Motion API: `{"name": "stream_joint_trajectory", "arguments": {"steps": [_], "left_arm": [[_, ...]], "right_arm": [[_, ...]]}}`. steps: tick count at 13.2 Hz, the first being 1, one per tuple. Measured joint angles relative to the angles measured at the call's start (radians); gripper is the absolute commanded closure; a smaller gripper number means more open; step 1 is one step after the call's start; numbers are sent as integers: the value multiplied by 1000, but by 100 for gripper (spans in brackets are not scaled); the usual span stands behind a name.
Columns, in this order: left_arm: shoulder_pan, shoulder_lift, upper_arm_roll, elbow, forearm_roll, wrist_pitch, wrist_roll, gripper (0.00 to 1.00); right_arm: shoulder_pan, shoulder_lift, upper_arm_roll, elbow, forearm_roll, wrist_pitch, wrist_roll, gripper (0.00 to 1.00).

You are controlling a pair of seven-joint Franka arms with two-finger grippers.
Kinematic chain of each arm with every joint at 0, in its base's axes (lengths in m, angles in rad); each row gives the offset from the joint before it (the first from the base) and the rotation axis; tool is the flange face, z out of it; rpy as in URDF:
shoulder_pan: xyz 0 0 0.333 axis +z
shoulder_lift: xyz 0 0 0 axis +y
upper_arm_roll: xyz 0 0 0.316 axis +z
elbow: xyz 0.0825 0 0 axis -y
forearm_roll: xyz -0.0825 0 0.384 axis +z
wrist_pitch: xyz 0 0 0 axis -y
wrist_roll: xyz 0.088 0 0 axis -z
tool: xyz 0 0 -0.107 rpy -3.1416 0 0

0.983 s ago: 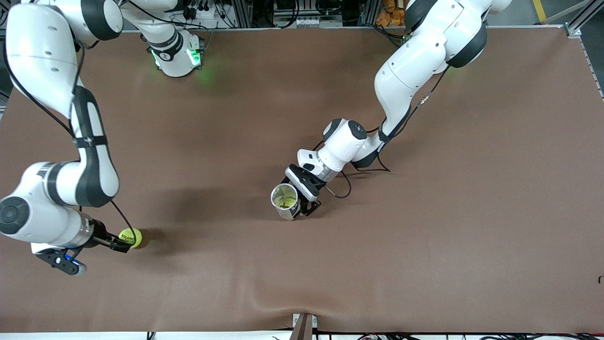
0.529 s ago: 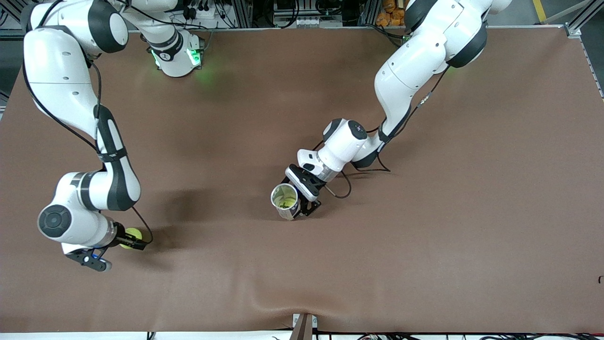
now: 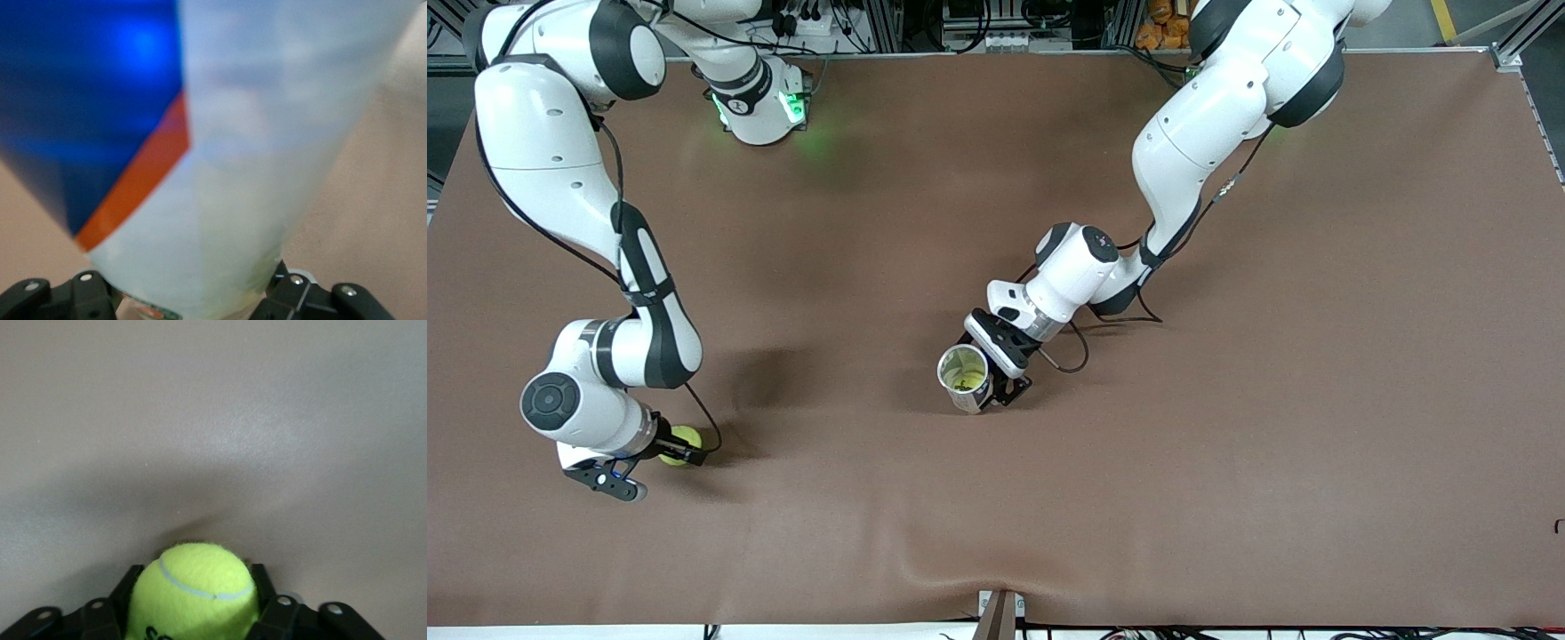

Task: Insert tennis ball vertically with right arm
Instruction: 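Grasp the second tennis ball with the right gripper, then carry the second ball over the tube with the right gripper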

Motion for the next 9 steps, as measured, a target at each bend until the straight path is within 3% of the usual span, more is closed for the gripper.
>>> {"name": "stream_joint_trajectory", "arguments": {"steps": [2,4,9], "left_arm": [[0,0,0,0,0,0,0,19],[0,0,0,0,0,0,0,20],[0,0,0,-1,0,1,0,20]], "right_arm": [[3,-27,11,8,0,-30,1,61],[8,-91,58,20,1,-158,45,61],[28,-293,322,46,17,-417,405,61]]}}
